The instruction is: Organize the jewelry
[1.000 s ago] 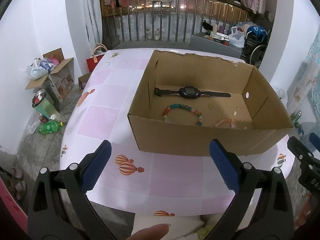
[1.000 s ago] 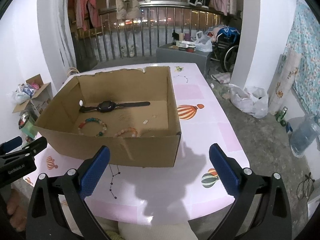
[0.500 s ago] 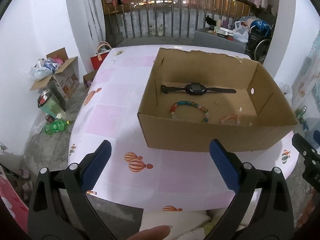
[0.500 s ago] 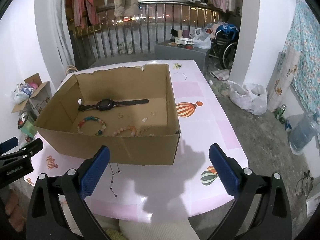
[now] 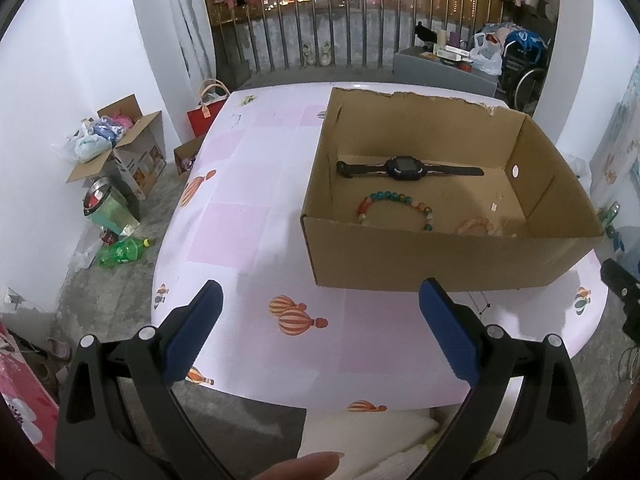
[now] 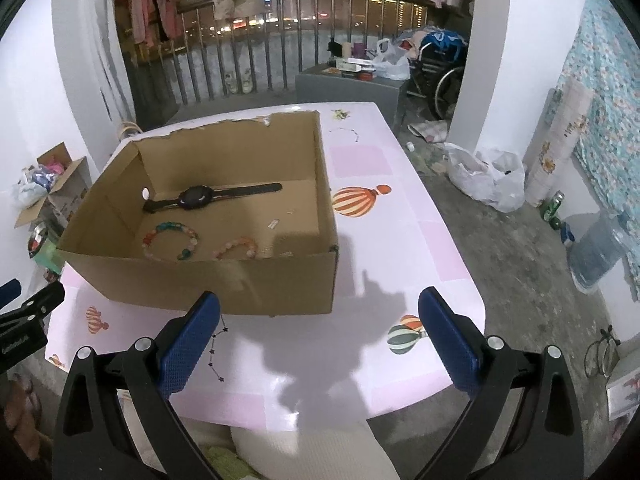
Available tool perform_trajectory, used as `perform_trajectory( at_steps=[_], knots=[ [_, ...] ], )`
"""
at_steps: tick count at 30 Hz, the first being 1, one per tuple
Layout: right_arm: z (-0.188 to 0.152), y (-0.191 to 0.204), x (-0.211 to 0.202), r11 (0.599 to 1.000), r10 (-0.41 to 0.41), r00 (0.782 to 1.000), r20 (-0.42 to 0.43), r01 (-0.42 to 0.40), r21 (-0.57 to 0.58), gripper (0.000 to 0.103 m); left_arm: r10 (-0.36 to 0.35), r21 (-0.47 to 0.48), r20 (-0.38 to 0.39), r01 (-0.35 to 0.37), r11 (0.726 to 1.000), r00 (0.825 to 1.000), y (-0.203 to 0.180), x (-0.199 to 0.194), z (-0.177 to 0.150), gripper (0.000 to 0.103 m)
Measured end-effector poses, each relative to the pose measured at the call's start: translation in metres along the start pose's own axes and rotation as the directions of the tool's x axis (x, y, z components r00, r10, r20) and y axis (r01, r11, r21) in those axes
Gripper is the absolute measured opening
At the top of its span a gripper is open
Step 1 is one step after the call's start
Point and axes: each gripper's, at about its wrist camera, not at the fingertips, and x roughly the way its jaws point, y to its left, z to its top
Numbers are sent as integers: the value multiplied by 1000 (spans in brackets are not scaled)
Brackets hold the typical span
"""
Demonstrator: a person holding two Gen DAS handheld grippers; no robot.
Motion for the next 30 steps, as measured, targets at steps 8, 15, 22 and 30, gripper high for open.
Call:
perform_trajectory(
  at_steps=[8,15,22,30],
  knots=[
    [1,1,-4,1000,-1,1000,-2,1,-6,97,-4,-3,-5,4,1000,1000,2,0,-3,95],
    [0,4,-9,1000,-1,1000,7,1,-17,97,-7,1,2,7,1000,1000,3,-5,-7,95],
    [-2,5,-18,1000,-10,999,39,10,-21,97,-10,-4,26,10,1000,1000,4,-11,-8,95],
    [-3,5,-35,999,-29,992,123,33,-27,97,-18,-11,84,19,1000,996,9,-20,-12,95]
  ],
)
